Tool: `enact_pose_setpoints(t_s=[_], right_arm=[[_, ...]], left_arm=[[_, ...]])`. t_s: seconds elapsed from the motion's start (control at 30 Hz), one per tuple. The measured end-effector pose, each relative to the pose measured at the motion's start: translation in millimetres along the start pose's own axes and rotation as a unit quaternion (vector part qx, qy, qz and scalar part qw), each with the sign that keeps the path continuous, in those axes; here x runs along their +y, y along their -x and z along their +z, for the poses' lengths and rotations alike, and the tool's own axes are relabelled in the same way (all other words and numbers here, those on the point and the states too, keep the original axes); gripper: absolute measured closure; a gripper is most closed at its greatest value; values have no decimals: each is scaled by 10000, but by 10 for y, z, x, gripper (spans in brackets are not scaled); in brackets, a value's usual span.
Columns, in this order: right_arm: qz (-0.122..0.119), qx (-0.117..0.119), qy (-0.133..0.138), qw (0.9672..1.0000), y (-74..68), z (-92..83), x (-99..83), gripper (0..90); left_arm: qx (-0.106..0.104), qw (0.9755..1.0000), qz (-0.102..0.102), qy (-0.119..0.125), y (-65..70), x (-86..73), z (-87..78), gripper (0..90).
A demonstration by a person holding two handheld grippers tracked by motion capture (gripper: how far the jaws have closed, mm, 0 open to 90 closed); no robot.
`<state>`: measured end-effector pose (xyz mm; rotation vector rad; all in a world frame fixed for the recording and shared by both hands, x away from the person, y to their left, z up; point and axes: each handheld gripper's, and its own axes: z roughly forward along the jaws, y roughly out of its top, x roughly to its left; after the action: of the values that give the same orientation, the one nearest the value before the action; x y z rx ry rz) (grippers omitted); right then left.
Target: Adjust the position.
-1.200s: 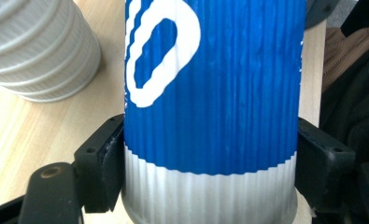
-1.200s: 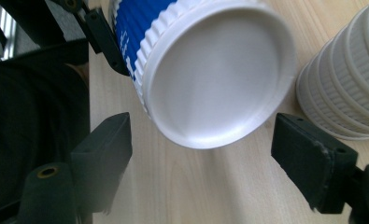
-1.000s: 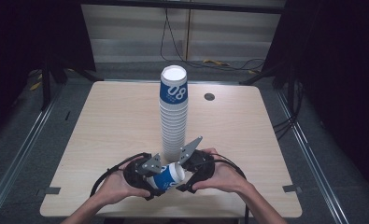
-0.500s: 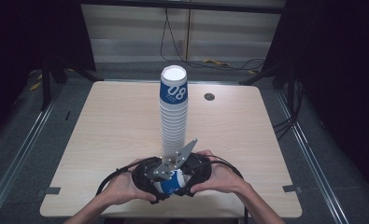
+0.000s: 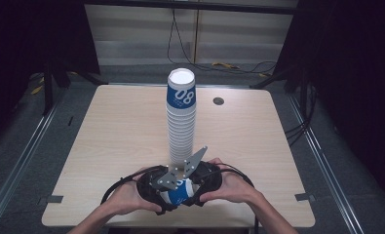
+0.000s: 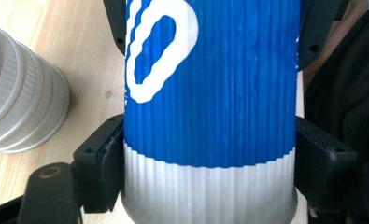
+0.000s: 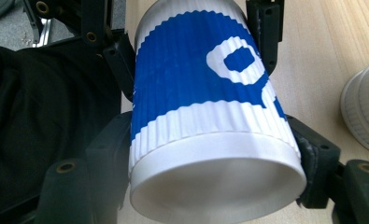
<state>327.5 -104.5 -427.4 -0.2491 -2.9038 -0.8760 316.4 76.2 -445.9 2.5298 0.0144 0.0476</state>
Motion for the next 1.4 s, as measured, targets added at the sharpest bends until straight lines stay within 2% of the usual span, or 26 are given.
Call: enact_pose_setpoints(t_s=[0.17, 0.3, 0.37, 0.47, 0.5, 0.63, 0.67, 0.7, 0.73, 0.77, 1.0, 1.07, 1.13, 1.17, 1.2, 1.27, 1.3, 1.33, 1.37, 1.4], right_arm=[[27, -14, -29, 10000, -4, 6, 4, 285], [15, 10, -21, 10000, 3, -8, -5, 285], [-61, -1, -28, 10000, 10, -24, -16, 286], [-1, -16, -101, 9999, -2, -22, -39, 285], [19, -19, -100, 9999, -3, -22, -47, 286], [13, -82, -68, 9999, -7, -41, -55, 286], [30, -162, -73, 9998, -6, -45, -58, 286], [25, -184, -34, 9998, -1, -49, -61, 286], [35, -205, -30, 9998, -1, -53, -63, 286], [35, -205, -30, 9998, -1, -53, -63, 286], [91, -395, 14, 9992, 12, -72, -95, 285], [146, -453, 67, 9988, 18, -79, -123, 284], [219, -488, 93, 9985, 26, -82, -164, 284], [314, -533, 133, 9980, 32, -98, -205, 283], [314, -533, 133, 9980, 32, -98, -205, 283], [365, -658, 222, 9969, 41, -120, -243, 283], [424, -679, 252, 9965, 43, -133, -259, 283], [497, -753, 362, 9953, 59, -155, -305, 284], [497, -753, 362, 9953, 59, -155, -305, 284], [540, -742, 374, 9951, 68, -155, -324, 284]], left_arm=[[13, 10000, 19, 42, -5, -18, -4, 211], [-45, 9999, -54, 103, -6, -20, -32, 205], [-57, 9998, -94, 175, -11, -21, -32, 200], [-112, 9993, -231, 274, -27, -36, -11, 199], [-102, 9990, -222, 367, -25, -44, -1, 197], [-83, 9985, -213, 491, -45, -48, -33, 194], [-14, 9976, -290, 632, -60, -60, -70, 194], [-14, 9976, -290, 632, -60, -60, -70, 194], [-8, 9961, -421, 775, -77, -76, -101, 194], [-8, 9961, -421, 775, -77, -76, -101, 195], [53, 9910, -734, 1122, -126, -138, -197, 203], [122, 9907, -753, 1123, -133, -163, -240, 203], [129, 9894, -800, 1209, -141, -191, -270, 203], [146, 9895, -773, 1215, -147, -202, -286, 201], [156, 9884, -839, 1256, -143, -210, -295, 201], [190, 9879, -836, 1291, -149, -230, -301, 197], [259, 9871, -871, 1317, -149, -241, -301, 196], [358, 9854, -923, 1387, -145, -253, -300, 196], [395, 9837, -944, 1476, -143, -264, -290, 196], [378, 9836, -966, 1478, -145, -274, -285, 196]])
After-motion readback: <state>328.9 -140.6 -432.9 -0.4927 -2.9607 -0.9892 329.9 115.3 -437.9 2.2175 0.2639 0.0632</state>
